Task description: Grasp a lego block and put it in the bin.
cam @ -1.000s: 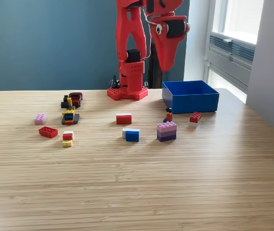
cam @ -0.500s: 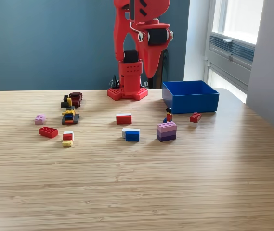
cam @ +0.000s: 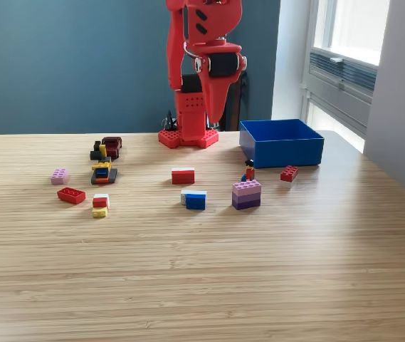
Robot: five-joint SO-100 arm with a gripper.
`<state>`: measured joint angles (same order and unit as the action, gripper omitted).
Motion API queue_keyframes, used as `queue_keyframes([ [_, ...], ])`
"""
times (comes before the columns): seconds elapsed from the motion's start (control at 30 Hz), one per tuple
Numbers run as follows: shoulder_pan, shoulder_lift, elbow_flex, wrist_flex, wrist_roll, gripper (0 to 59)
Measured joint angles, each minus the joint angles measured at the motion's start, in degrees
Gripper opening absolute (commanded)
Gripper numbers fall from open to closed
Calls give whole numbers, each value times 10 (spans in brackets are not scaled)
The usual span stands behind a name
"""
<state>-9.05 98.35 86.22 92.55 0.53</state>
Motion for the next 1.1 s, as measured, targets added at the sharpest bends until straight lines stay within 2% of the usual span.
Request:
queue_keyframes([
  [0.4,134,0,16,-46,5,0],
  [0.7,251,0,78,-133,-13,0],
  [1.1,272,0,93,-200,-42,0],
])
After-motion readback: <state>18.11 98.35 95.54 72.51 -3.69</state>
